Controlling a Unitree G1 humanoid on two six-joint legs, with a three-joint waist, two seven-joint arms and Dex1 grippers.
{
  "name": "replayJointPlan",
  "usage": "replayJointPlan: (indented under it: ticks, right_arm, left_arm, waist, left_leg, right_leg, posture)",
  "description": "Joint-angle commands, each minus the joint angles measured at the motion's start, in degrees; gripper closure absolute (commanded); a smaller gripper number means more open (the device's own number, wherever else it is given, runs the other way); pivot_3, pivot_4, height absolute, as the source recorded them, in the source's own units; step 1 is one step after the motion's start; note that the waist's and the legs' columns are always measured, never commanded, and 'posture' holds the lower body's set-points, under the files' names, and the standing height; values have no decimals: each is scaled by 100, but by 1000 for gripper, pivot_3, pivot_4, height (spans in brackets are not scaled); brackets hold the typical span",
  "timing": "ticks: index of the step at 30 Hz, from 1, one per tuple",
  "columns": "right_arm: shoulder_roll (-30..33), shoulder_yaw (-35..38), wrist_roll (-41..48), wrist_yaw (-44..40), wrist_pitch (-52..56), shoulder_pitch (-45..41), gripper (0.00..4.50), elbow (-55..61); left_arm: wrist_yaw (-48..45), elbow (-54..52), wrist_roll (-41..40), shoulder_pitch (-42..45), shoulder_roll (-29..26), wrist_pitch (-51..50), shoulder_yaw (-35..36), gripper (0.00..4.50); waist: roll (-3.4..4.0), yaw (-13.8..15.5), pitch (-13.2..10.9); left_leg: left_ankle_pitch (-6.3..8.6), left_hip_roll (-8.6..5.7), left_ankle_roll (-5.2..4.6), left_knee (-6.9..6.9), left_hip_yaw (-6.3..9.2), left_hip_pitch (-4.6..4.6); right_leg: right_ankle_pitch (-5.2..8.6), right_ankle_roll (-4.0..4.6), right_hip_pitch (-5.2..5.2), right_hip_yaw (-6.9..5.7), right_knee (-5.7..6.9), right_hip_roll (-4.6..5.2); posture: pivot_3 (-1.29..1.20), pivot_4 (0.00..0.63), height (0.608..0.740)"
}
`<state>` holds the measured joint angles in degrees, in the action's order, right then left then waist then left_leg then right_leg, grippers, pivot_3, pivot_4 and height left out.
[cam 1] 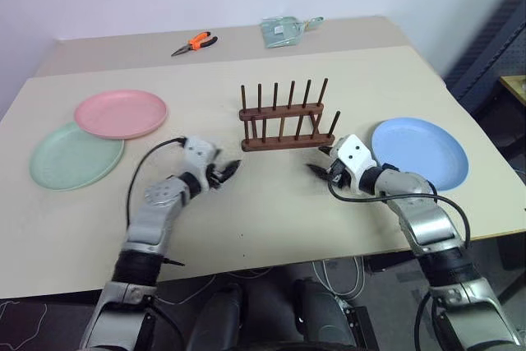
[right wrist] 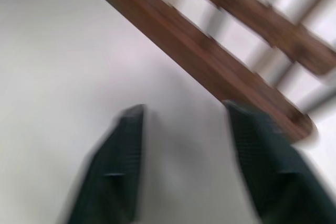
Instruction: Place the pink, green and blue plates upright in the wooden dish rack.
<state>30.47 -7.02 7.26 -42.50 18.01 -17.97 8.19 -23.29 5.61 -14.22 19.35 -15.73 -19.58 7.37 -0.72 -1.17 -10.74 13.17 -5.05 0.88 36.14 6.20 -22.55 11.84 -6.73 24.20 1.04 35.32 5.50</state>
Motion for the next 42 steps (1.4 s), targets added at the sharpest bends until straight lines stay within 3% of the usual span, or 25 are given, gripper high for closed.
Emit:
replayJointPlan:
  ticks: [1,4,8,16,21,24,31,37,42]
  right_arm:
    - [32,-48,328,-214,222,16,247,948]
    - [-64,-172,410,-247,355,-24,247,1116]
    - [-160,-278,393,-226,355,-103,247,1079]
    - [-188,-311,348,-221,295,-82,247,1056]
    - [-197,-278,280,-95,264,44,247,1121]
    - [-179,-272,206,-3,202,141,171,1150]
    - [-117,-80,118,220,95,212,171,1215]
    - [98,15,-25,166,59,-296,85,1229]
    - [360,-553,-1308,391,-1000,-1392,85,886]
  left_arm:
    - [1537,-630,-197,534,115,194,1273,0]
    - [2640,-887,-128,867,266,99,1877,0]
    - [3849,-792,-639,1296,467,-405,2874,0]
    - [3782,203,-1895,1766,146,-1403,3514,0]
    - [3650,1186,-2416,2148,-56,-1419,3817,0]
    - [3587,1590,-2485,2283,-138,-1249,3852,866]
    - [3261,1223,-2934,2269,16,-1162,3747,4449]
    - [2751,-242,-3047,1938,291,-1255,2898,4498]
    - [2743,-1579,-2816,1946,830,-1561,1438,4498]
  waist:
    - [-7,47,-3]
    - [-17,94,2]
    - [-18,155,2]
    - [-31,180,-1]
    - [-37,175,-1]
    - [-38,163,-1]
    - [-41,150,-3]
    - [-45,150,-5]
    - [-46,170,-6]
  left_leg:
    - [-1,1,2,2,2,-2]
    - [-1,-5,4,3,3,-3]
    - [3,-15,1,2,-1,-2]
    - [3,-14,4,4,1,-2]
    - [3,-14,5,2,2,-2]
    - [2,-13,5,1,2,-2]
    - [1,-12,7,0,1,-2]
    - [2,-13,8,0,-1,-4]
    - [1,-13,9,1,-3,-5]
  right_leg:
    - [-1,1,1,0,0,-1]
    - [-1,0,-11,-5,-11,4]
    - [2,-5,-16,-4,-21,10]
    - [2,-5,-14,-8,-14,5]
    - [1,-4,-13,-8,-14,5]
    - [1,-4,-12,-8,-14,5]
    - [1,-3,-10,-7,-12,5]
    - [1,-3,-10,-4,-15,6]
    - [0,-2,-12,-3,-19,5]
  posture:
    - [0,150,739]
    - [0,150,739]
    - [0,150,739]
    - [0,150,739]
    - [0,150,739]
    - [0,150,739]
    - [0,150,739]
    - [0,150,739]
    - [0,150,739]
